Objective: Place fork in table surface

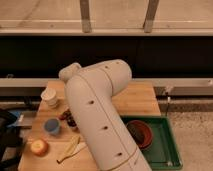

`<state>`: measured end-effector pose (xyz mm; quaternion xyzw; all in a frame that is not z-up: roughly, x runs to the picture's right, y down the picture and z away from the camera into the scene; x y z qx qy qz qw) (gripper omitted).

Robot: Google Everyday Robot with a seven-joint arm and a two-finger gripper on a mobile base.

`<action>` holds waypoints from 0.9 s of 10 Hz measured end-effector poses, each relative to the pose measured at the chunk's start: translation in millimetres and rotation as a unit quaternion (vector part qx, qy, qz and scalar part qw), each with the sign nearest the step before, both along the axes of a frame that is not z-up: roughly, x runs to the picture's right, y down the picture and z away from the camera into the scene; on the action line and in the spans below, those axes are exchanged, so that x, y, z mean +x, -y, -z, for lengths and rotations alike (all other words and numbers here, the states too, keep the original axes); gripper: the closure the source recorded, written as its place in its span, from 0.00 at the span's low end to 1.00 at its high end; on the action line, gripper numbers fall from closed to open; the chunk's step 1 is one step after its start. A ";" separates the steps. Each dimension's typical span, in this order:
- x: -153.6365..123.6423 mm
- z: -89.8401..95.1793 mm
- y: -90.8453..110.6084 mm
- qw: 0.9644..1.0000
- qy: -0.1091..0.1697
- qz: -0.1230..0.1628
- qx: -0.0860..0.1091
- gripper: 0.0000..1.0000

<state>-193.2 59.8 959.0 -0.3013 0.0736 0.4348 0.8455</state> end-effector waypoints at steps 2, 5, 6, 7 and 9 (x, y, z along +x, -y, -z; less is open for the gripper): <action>-2.0 2.7 -2.6 1.000 0.001 0.000 -0.004 0.99; -0.9 -0.7 -4.3 1.000 0.004 -0.012 -0.005 0.99; -2.1 0.5 -3.8 1.000 0.005 -0.010 -0.003 0.99; -1.3 2.0 -3.4 1.000 0.004 -0.009 -0.003 0.99; -0.3 2.4 -3.6 1.000 0.003 -0.007 -0.004 0.99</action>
